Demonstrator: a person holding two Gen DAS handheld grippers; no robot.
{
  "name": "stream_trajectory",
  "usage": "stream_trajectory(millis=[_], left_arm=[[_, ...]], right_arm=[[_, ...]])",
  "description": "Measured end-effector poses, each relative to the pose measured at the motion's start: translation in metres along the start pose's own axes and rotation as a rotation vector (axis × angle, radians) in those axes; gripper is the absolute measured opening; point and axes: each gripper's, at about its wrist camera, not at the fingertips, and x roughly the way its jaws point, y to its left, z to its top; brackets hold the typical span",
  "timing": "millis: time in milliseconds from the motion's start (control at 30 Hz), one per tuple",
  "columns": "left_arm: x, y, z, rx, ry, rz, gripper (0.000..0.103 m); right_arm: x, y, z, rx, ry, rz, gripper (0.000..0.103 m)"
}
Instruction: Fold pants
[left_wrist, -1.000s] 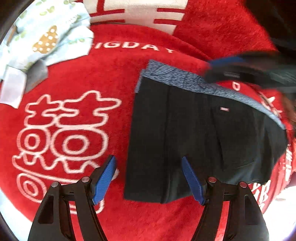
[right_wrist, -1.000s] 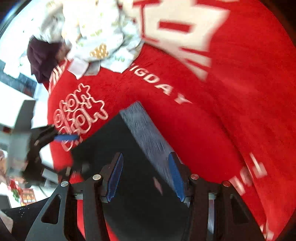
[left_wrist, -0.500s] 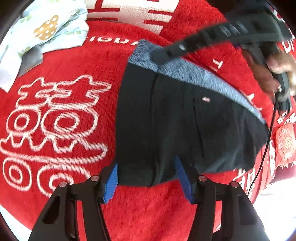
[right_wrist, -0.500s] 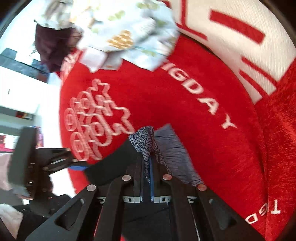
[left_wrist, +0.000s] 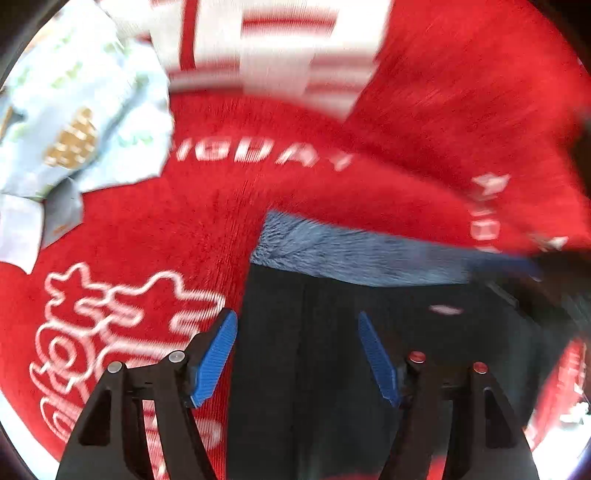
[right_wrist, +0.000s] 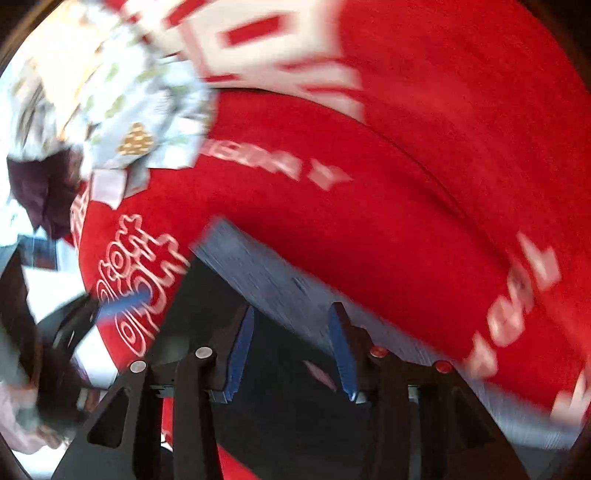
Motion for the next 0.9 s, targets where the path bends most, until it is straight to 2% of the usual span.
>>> stream_trajectory(millis=[33,67,100,133,167,233,333,400,433,467,500,533,633,767,800,833,867,900], left_arm=[[0.006,-0.002,0.001,0.003,-0.009,0.002,0.075],[0.002,-0.007,0.002,0.026,-0.042,0.027,0.076],[-0.001,-0.016,0.003,0.074,-0.02,0.074,0.076],[-0.005,-0.018,0.002,0.088,-0.01,0.085,0.076],[-0.013,-0.02,-0.001,0.087,-0.012,0.077,0.076],[-0.03,-0.023,-0.011,0.074,-0.014,0.028,0.076],[-0.037,-0.041,-0.034,0.107,0.013,0.042,0.076],[-0.019,-0.05,-0.048,0.115,0.084,0.062,0.076],[-0.014,-0.054,-0.057,0.132,0.068,0.088,0.077],[-0.016,-0.06,-0.063,0.171,0.02,0.12,0.078],[-0.014,-0.068,-0.068,0.215,0.014,0.155,0.078],[-0.015,-0.068,-0.069,0.213,0.016,0.159,0.078],[-0.013,-0.058,-0.064,0.168,0.048,0.118,0.078],[-0.009,-0.06,-0.058,0.202,0.052,0.12,0.079],[-0.009,-0.059,-0.058,0.198,0.058,0.115,0.079],[-0.007,-0.061,-0.055,0.198,0.061,0.114,0.079],[-0.006,-0.059,-0.055,0.201,0.062,0.114,0.079],[-0.003,-0.059,-0.052,0.207,0.059,0.116,0.079]], right_arm=[[0.003,-0.021,-0.015,0.044,0.019,-0.073,0.042],[-0.005,-0.034,-0.023,0.074,-0.007,-0.074,0.031],[-0.022,-0.054,-0.041,0.152,-0.07,-0.051,0.032],[-0.038,-0.072,-0.059,0.236,-0.115,-0.027,0.034],[-0.05,-0.085,-0.075,0.3,-0.146,0.008,0.039],[-0.077,-0.121,-0.13,0.488,-0.21,0.129,0.044],[-0.094,-0.146,-0.207,0.688,-0.241,0.221,0.045],[-0.093,-0.154,-0.243,0.773,-0.246,0.284,0.045],[-0.093,-0.158,-0.254,0.801,-0.242,0.302,0.045],[-0.088,-0.159,-0.263,0.828,-0.237,0.317,0.046],[-0.081,-0.159,-0.268,0.847,-0.233,0.342,0.046],[-0.077,-0.159,-0.271,0.861,-0.237,0.365,0.046],[-0.065,-0.162,-0.272,0.879,-0.257,0.442,0.046],[-0.046,-0.168,-0.271,0.961,-0.25,0.508,0.046],[-0.045,-0.169,-0.271,0.976,-0.253,0.518,0.043],[-0.049,-0.169,-0.269,0.967,-0.255,0.499,0.017],[-0.054,-0.168,-0.263,0.937,-0.253,0.471,0.008],[-0.064,-0.163,-0.255,0.88,-0.264,0.435,0.008]])
